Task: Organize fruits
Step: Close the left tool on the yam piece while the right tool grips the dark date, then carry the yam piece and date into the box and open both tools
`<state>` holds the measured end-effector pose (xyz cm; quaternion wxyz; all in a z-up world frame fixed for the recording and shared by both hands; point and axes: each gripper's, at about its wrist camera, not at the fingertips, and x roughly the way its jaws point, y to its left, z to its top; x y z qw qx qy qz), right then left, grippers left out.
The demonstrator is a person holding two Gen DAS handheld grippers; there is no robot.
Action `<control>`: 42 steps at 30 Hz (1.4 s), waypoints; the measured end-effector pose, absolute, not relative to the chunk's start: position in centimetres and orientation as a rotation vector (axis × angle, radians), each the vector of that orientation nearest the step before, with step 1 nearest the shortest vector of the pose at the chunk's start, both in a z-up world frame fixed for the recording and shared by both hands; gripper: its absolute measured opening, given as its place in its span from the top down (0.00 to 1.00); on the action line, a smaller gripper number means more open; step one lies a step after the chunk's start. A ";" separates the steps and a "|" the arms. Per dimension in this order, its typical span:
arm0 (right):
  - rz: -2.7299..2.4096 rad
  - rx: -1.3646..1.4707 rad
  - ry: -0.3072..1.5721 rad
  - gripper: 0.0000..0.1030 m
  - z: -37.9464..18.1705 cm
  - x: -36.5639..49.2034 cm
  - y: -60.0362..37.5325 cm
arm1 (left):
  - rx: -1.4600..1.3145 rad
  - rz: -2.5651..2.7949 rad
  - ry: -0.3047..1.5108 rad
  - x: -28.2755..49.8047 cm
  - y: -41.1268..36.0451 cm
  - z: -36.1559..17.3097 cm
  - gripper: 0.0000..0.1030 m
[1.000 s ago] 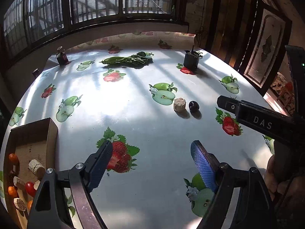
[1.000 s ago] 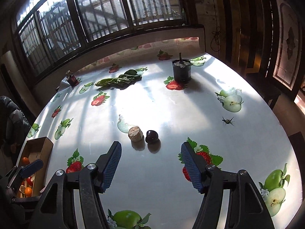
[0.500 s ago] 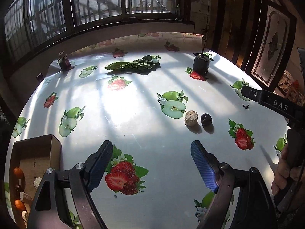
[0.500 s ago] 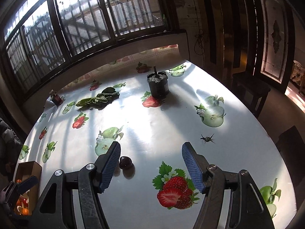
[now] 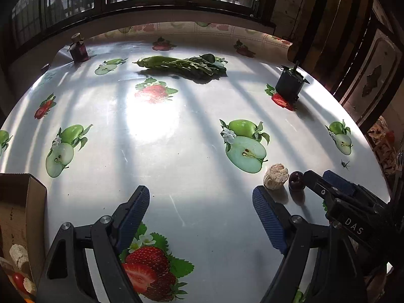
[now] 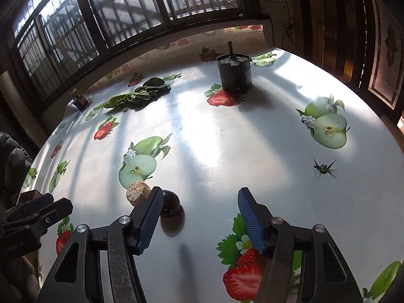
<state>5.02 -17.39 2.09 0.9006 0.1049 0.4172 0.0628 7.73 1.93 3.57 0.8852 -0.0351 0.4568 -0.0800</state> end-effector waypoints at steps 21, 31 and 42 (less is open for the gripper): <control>0.064 0.316 0.914 0.75 1.6 4.7 -21.8 | 0.039 -0.362 0.946 10.5 -6.1 0.7 0.40; 0.150 0.447 0.898 0.61 1.3 5.1 -21.7 | 0.053 -0.394 0.918 10.6 -6.4 0.6 0.53; 0.200 0.366 0.894 0.66 1.0 5.7 -18.9 | 0.113 -0.333 0.914 8.9 -5.6 1.2 0.80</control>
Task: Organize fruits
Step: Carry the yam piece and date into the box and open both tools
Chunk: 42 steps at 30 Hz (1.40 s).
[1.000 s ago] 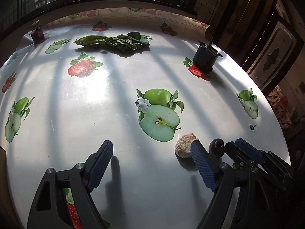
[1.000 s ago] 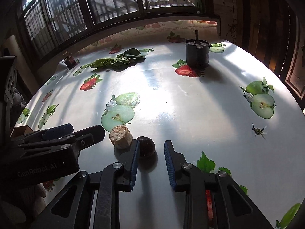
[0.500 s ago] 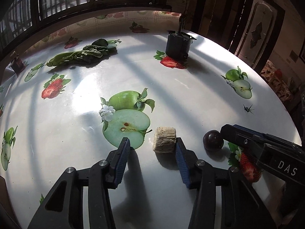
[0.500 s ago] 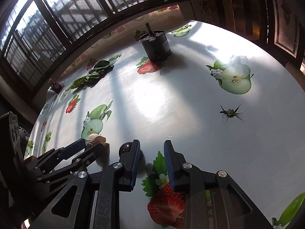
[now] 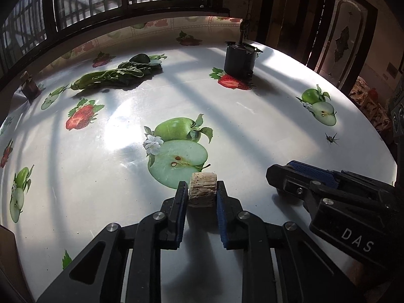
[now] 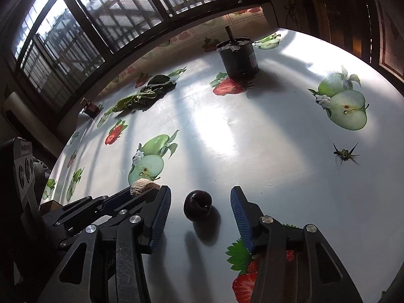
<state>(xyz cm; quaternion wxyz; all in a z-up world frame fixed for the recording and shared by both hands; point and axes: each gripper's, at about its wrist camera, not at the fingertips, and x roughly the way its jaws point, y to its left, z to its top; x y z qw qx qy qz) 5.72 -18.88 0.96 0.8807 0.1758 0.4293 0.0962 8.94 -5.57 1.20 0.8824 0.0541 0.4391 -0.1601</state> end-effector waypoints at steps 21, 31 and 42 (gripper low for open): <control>0.199 0.064 0.818 0.78 5.1 0.0 -10.5 | 0.010 -0.012 0.746 -4.5 11.3 9.4 0.80; 0.542 -0.012 0.789 0.77 8.5 -5.5 4.8 | -0.058 0.157 0.759 -7.8 21.1 8.3 0.80; 0.743 -0.074 0.837 0.77 6.3 -9.4 14.9 | -0.078 0.305 0.787 -9.5 29.2 6.5 0.79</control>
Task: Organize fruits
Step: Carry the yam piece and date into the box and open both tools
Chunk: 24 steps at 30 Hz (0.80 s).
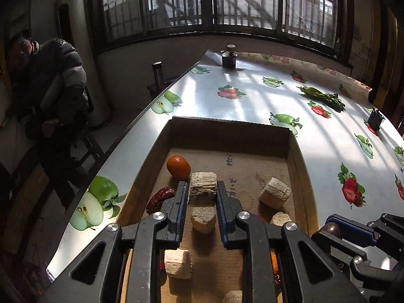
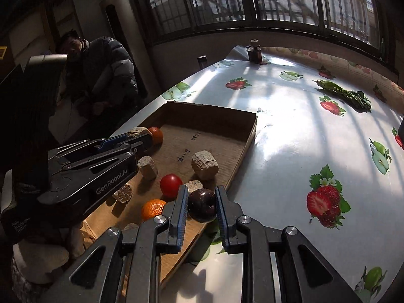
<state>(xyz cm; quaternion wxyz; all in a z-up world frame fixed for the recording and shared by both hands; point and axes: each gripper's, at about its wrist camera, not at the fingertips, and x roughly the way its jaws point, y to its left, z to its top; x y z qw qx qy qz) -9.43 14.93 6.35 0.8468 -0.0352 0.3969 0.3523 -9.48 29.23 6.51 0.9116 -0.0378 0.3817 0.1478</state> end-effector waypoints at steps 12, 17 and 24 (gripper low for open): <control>0.722 -0.161 0.859 0.76 4.0 -10.0 18.1 | -0.072 0.325 0.825 -10.5 30.3 4.8 0.79; 0.716 -0.184 0.849 0.76 3.8 -10.4 18.6 | -0.085 0.317 0.841 -10.6 30.6 4.5 0.79; 0.721 -0.149 0.835 0.42 4.2 -10.5 18.2 | -0.100 0.305 0.829 -11.0 30.6 4.9 0.64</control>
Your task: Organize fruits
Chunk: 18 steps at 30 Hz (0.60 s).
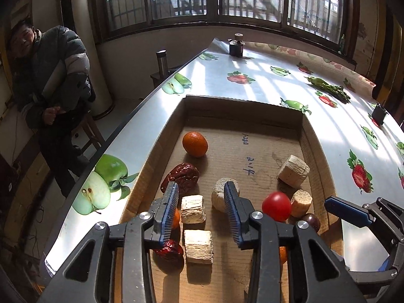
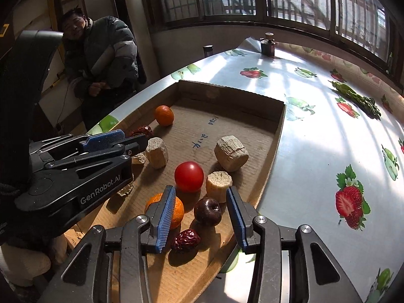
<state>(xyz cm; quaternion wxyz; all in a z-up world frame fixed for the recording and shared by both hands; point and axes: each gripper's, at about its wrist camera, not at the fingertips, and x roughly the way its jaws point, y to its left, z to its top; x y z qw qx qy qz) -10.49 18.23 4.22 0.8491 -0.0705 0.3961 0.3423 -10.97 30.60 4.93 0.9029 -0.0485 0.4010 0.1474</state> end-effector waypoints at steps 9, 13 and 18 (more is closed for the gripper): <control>0.713 -0.144 0.805 0.41 5.1 -11.4 17.7 | -0.093 0.293 0.814 -11.4 29.6 5.9 0.61; 0.688 -0.111 0.800 0.41 5.7 -11.6 16.1 | -0.081 0.285 0.803 -11.5 28.8 6.5 0.58; 0.641 -0.040 0.797 0.39 6.3 -11.2 13.4 | -0.075 0.272 0.792 -11.8 27.7 7.2 0.58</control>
